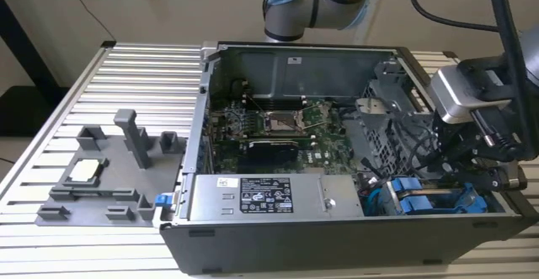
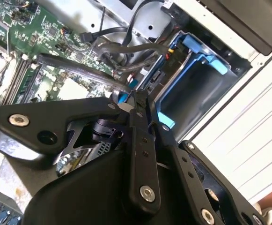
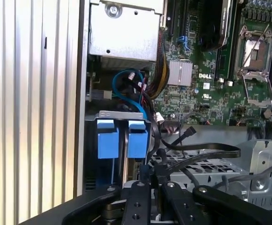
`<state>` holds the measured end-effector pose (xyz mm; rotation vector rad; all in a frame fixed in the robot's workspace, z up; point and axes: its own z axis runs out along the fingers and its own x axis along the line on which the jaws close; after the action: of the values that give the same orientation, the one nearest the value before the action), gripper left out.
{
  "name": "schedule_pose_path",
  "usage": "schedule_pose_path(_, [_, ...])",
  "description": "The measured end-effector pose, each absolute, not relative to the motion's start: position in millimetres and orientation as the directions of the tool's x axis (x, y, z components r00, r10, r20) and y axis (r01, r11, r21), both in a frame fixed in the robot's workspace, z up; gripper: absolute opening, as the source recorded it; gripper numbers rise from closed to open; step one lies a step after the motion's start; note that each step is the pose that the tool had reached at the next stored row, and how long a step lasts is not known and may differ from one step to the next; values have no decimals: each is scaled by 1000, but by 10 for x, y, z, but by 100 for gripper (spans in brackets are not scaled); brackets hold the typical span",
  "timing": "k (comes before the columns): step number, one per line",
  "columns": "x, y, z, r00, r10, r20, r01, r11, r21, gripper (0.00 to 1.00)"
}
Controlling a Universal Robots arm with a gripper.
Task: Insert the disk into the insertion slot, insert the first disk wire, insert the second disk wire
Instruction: 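Insert the second disk wire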
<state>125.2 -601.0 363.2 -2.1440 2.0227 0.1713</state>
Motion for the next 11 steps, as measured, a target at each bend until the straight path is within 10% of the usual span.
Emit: schedule_pose_path(11, [1350,-6042,3550,47,-975,-216,-998,-36,-54,16])
